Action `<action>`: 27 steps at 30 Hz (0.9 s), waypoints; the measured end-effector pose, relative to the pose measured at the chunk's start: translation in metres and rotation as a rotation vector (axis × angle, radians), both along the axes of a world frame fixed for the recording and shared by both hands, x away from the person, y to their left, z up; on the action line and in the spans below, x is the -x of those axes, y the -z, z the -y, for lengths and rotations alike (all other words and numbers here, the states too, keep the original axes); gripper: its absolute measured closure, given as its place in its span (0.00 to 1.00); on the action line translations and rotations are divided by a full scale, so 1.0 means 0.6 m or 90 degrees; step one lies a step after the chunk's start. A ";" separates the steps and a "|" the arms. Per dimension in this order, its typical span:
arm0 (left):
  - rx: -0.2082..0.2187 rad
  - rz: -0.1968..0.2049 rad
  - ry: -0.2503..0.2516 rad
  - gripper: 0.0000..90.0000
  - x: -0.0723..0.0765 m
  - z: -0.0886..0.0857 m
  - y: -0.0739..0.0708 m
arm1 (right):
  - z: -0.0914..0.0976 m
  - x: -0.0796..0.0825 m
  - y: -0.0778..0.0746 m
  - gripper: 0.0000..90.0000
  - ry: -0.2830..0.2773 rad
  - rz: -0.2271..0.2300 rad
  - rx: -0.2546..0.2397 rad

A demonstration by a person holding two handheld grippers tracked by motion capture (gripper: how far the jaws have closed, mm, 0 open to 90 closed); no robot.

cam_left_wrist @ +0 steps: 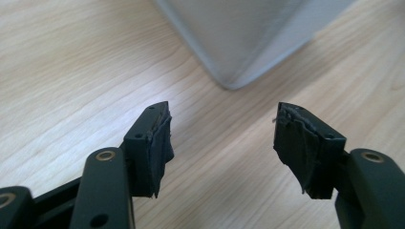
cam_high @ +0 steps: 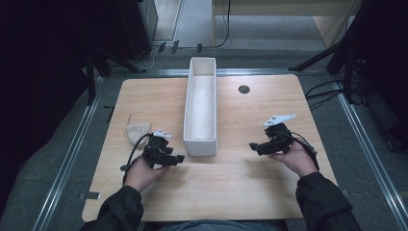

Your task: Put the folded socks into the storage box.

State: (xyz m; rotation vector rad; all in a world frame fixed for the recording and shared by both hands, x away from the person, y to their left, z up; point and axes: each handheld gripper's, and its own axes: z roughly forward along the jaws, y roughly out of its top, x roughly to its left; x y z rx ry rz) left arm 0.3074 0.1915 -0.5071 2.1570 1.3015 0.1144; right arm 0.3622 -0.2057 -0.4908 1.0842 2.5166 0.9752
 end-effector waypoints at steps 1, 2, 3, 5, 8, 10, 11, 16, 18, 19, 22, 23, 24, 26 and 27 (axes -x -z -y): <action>0.002 -0.002 -0.004 0.42 -0.001 -0.003 0.000 | 0.002 -0.001 0.000 0.22 -0.001 -0.004 -0.004; 0.002 -0.002 -0.004 0.42 -0.001 -0.003 0.000 | 0.002 -0.001 0.000 0.22 -0.001 -0.004 -0.004; 0.002 0.007 -0.009 0.42 -0.001 -0.008 -0.001 | 0.004 -0.002 -0.001 0.26 0.003 -0.010 -0.005; 0.002 0.007 -0.011 0.41 -0.001 -0.009 -0.002 | 0.005 -0.003 -0.002 0.26 0.000 -0.005 -0.008; 0.001 0.011 -0.015 0.41 0.000 -0.014 -0.004 | 0.002 -0.001 -0.005 0.25 -0.013 -0.001 -0.012; 0.003 0.006 -0.018 0.40 0.000 -0.018 -0.003 | 0.000 0.000 -0.006 0.26 -0.018 0.009 -0.010; 0.003 0.006 -0.018 0.40 0.000 -0.018 -0.003 | 0.000 0.000 -0.006 0.26 -0.018 0.009 -0.010; 0.007 0.011 -0.021 0.40 0.004 -0.023 -0.008 | -0.005 0.006 -0.006 0.23 -0.011 0.016 -0.006; 0.005 0.012 -0.022 0.39 0.004 -0.023 -0.009 | -0.009 0.010 -0.005 0.22 -0.008 0.025 0.003; 0.007 0.010 -0.022 0.39 0.004 -0.023 -0.009 | -0.009 0.011 -0.006 0.17 -0.017 0.025 0.001; 0.004 0.007 -0.020 0.39 0.004 -0.023 -0.010 | -0.008 0.014 -0.009 0.16 -0.038 0.025 -0.002; 0.001 0.009 -0.020 0.39 0.005 -0.022 -0.010 | -0.005 0.014 -0.011 0.17 -0.035 0.024 0.003; 0.001 0.009 -0.020 0.39 0.005 -0.022 -0.010 | -0.003 0.014 -0.011 0.18 -0.030 0.024 0.001; 0.002 0.007 -0.021 0.39 0.005 -0.022 -0.011 | 0.000 0.014 -0.011 0.18 -0.027 0.021 -0.001; 0.002 0.007 -0.023 0.38 0.005 -0.022 -0.011 | 0.004 0.012 -0.011 0.18 -0.026 0.015 -0.002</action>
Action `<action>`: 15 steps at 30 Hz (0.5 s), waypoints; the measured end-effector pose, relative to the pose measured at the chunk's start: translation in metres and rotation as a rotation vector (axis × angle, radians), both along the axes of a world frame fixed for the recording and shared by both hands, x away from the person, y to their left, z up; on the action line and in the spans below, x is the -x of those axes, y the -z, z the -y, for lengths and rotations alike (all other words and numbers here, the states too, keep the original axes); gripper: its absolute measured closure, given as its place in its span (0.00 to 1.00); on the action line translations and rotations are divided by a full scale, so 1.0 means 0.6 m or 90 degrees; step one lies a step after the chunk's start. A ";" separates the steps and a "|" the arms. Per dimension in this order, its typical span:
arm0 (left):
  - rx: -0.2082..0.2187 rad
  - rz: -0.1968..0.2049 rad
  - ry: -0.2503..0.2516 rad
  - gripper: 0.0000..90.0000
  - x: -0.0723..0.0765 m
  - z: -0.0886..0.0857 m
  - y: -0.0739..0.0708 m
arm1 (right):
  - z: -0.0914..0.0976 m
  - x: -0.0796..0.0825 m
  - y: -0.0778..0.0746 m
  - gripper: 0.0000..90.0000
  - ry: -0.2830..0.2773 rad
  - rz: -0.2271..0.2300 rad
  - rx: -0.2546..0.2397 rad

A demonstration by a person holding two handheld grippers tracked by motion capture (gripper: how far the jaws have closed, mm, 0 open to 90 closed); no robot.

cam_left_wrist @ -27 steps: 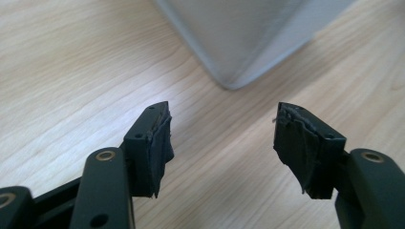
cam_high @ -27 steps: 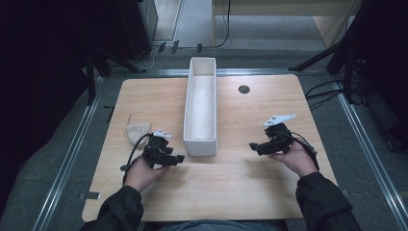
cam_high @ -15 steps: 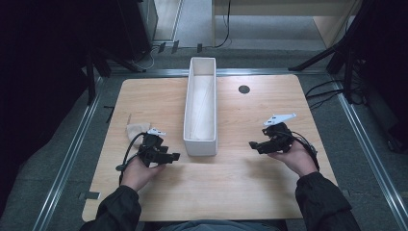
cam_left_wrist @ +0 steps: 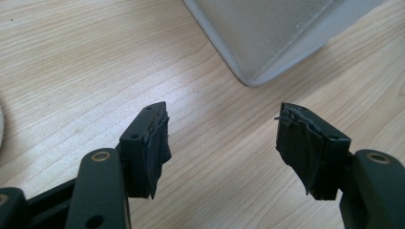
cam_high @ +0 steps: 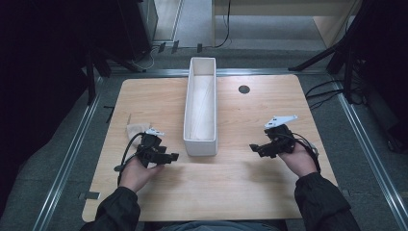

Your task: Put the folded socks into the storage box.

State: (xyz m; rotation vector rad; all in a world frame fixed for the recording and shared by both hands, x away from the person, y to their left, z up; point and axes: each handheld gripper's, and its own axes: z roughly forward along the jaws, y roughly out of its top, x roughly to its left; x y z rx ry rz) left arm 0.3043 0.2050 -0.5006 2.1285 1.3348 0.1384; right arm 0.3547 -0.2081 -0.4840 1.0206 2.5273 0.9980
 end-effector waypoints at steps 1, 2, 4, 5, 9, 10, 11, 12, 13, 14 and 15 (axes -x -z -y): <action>0.001 -0.005 -0.002 0.38 0.000 0.000 0.000 | 0.001 -0.001 0.001 0.18 0.000 0.001 0.001; 0.001 -0.005 -0.002 0.38 0.000 0.000 0.000 | 0.001 -0.001 0.002 0.18 -0.001 0.001 0.003; -0.001 -0.007 -0.003 0.37 0.000 0.000 0.000 | 0.001 -0.002 0.002 0.18 -0.003 0.001 0.004; -0.004 -0.006 -0.006 0.36 0.001 0.000 -0.001 | 0.001 -0.002 0.003 0.18 -0.003 0.001 0.004; -0.001 -0.012 -0.006 0.33 0.001 -0.001 -0.002 | -0.002 -0.003 0.006 0.18 -0.020 0.006 0.010; -0.006 -0.015 -0.008 0.32 0.002 -0.001 -0.002 | -0.003 -0.002 0.006 0.18 -0.020 0.002 0.010; -0.006 -0.015 -0.008 0.32 0.002 -0.001 -0.002 | -0.003 -0.002 0.006 0.18 -0.020 0.002 0.010; -0.005 -0.017 -0.007 0.32 0.001 -0.002 -0.002 | -0.003 -0.003 0.007 0.18 -0.024 0.002 0.012; -0.006 -0.018 -0.007 0.31 0.001 -0.002 -0.003 | -0.003 -0.004 0.008 0.19 -0.027 0.005 0.012; -0.002 -0.020 -0.007 0.31 0.001 -0.002 -0.004 | -0.002 -0.006 0.010 0.20 -0.027 0.004 0.014; -0.002 -0.020 -0.007 0.31 0.001 -0.002 -0.004 | -0.002 -0.006 0.010 0.20 -0.027 0.004 0.014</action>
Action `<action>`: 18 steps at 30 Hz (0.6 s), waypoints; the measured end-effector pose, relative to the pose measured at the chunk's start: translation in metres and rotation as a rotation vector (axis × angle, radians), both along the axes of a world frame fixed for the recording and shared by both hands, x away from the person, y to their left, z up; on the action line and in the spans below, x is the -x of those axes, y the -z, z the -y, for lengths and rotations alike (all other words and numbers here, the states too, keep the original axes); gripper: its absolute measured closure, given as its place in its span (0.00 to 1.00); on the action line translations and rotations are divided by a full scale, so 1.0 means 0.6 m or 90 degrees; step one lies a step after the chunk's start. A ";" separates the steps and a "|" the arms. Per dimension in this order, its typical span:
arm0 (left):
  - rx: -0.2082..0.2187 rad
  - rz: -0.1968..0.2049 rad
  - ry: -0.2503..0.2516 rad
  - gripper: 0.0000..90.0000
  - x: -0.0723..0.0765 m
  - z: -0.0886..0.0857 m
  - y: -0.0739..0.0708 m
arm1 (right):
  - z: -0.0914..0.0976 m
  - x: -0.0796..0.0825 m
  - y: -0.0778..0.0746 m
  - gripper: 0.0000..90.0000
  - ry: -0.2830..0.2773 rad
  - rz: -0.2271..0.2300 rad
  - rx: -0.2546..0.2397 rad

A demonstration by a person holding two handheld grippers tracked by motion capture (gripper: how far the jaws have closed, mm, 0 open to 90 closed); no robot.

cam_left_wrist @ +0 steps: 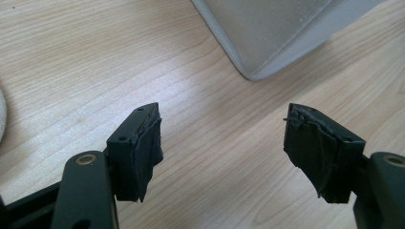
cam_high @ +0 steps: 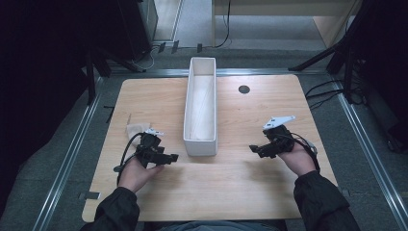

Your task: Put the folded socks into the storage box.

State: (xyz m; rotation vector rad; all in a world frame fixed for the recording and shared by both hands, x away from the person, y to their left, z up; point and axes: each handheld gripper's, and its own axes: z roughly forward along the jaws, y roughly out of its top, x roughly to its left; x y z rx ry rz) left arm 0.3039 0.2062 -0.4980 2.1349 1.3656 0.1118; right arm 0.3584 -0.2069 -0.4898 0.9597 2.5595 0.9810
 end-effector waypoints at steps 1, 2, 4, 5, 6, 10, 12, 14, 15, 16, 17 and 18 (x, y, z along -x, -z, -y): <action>0.002 0.000 -0.001 0.31 -0.001 0.001 -0.001 | 0.000 -0.001 0.001 0.20 0.000 0.002 0.002; 0.002 -0.002 -0.001 0.30 -0.002 0.001 -0.001 | 0.000 -0.002 0.001 0.20 -0.001 0.000 0.003; -0.002 -0.008 -0.009 0.29 -0.004 0.003 -0.004 | 0.000 -0.002 0.002 0.20 -0.002 0.002 0.005; 0.001 -0.008 -0.013 0.29 -0.006 0.002 -0.007 | -0.001 -0.002 0.003 0.21 -0.003 0.000 0.011; 0.001 -0.008 -0.013 0.29 -0.006 0.002 -0.007 | -0.001 -0.002 0.004 0.21 -0.003 0.000 0.012; -0.005 -0.011 -0.025 0.29 -0.014 0.000 -0.013 | -0.003 -0.003 0.005 0.21 -0.004 0.002 0.013; -0.009 -0.013 -0.030 0.29 -0.016 -0.001 -0.015 | -0.003 -0.005 0.006 0.21 -0.003 0.000 0.014; -0.007 -0.017 -0.032 0.29 -0.017 -0.002 -0.016 | -0.003 -0.006 0.008 0.21 -0.005 0.001 0.017; -0.004 -0.016 -0.034 0.29 -0.017 -0.002 -0.018 | -0.004 -0.006 0.008 0.21 -0.006 0.002 0.017; -0.006 -0.015 -0.033 0.29 -0.018 -0.002 -0.020 | -0.004 -0.006 0.008 0.21 -0.006 0.002 0.017; -0.006 -0.015 -0.039 0.29 -0.020 -0.003 -0.021 | -0.004 -0.007 0.008 0.21 -0.007 0.002 0.016; -0.004 -0.017 -0.041 0.29 -0.022 -0.005 -0.022 | -0.005 -0.008 0.008 0.21 -0.007 0.002 0.015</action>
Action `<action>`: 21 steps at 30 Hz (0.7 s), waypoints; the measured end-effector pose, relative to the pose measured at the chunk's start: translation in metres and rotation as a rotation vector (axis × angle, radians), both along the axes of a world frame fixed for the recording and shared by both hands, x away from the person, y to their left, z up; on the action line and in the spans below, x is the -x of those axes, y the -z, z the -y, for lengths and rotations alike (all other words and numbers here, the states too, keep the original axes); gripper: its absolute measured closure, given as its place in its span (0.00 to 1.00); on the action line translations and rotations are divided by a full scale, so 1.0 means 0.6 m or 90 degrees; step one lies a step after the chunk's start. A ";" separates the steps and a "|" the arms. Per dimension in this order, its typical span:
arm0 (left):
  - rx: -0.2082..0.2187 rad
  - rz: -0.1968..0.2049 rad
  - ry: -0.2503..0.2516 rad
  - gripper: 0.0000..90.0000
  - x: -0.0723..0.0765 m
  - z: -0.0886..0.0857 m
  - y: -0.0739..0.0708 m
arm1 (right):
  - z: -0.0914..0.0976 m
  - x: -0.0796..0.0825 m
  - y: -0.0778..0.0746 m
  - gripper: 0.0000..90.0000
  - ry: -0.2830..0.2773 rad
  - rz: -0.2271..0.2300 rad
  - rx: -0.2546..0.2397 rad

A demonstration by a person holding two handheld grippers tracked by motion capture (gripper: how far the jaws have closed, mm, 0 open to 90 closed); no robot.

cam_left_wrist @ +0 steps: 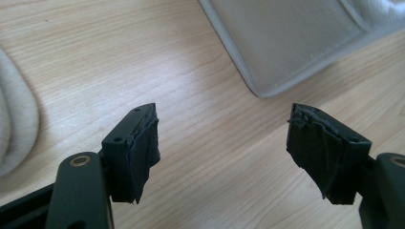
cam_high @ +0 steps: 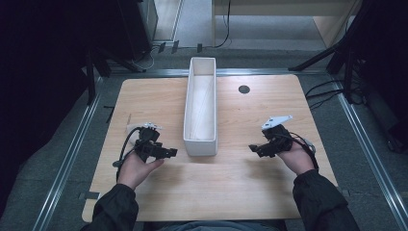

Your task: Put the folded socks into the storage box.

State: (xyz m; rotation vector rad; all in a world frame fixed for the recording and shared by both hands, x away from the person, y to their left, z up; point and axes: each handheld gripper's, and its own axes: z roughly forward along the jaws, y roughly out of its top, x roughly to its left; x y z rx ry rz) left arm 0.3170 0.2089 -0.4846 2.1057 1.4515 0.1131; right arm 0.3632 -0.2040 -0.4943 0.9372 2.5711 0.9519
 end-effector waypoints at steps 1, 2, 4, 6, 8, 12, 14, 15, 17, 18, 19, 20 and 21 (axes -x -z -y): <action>-0.001 -0.002 0.002 0.27 -0.001 -0.002 -0.002 | -0.001 -0.001 0.000 0.21 0.000 -0.001 -0.001; -0.005 -0.002 -0.004 0.27 -0.003 -0.004 -0.005 | -0.001 -0.001 0.000 0.21 0.000 -0.001 -0.001; -0.008 -0.002 -0.011 0.28 -0.007 -0.006 -0.011 | -0.002 -0.002 0.000 0.21 -0.003 -0.001 0.000; -0.011 -0.002 -0.014 0.28 -0.009 -0.006 -0.013 | -0.003 -0.003 0.001 0.21 -0.004 -0.003 0.000; -0.011 -0.007 -0.018 0.28 -0.013 -0.007 -0.016 | -0.004 -0.004 0.002 0.21 -0.005 -0.003 0.003; -0.012 -0.020 -0.024 0.28 -0.019 -0.009 -0.016 | -0.006 -0.005 0.003 0.21 -0.010 -0.004 0.004; -0.009 -0.019 -0.030 0.28 -0.024 -0.011 -0.019 | -0.006 -0.005 0.003 0.21 -0.011 -0.003 0.005; -0.008 -0.021 -0.031 0.28 -0.026 -0.011 -0.020 | -0.006 -0.005 0.003 0.21 -0.011 -0.004 0.005; -0.012 -0.026 -0.031 0.28 -0.028 -0.012 -0.020 | -0.006 -0.005 0.003 0.21 -0.011 -0.005 0.005; -0.018 -0.033 -0.039 0.28 -0.033 -0.013 -0.019 | -0.006 -0.006 0.004 0.21 -0.010 -0.006 0.007; -0.018 -0.033 -0.039 0.28 -0.033 -0.013 -0.019 | -0.006 -0.006 0.004 0.21 -0.010 -0.006 0.007; -0.016 -0.041 -0.050 0.28 -0.039 -0.016 -0.019 | -0.006 -0.007 0.004 0.22 -0.012 -0.004 0.009; -0.016 -0.041 -0.050 0.29 -0.039 -0.016 -0.019 | -0.006 -0.007 0.004 0.22 -0.013 -0.004 0.010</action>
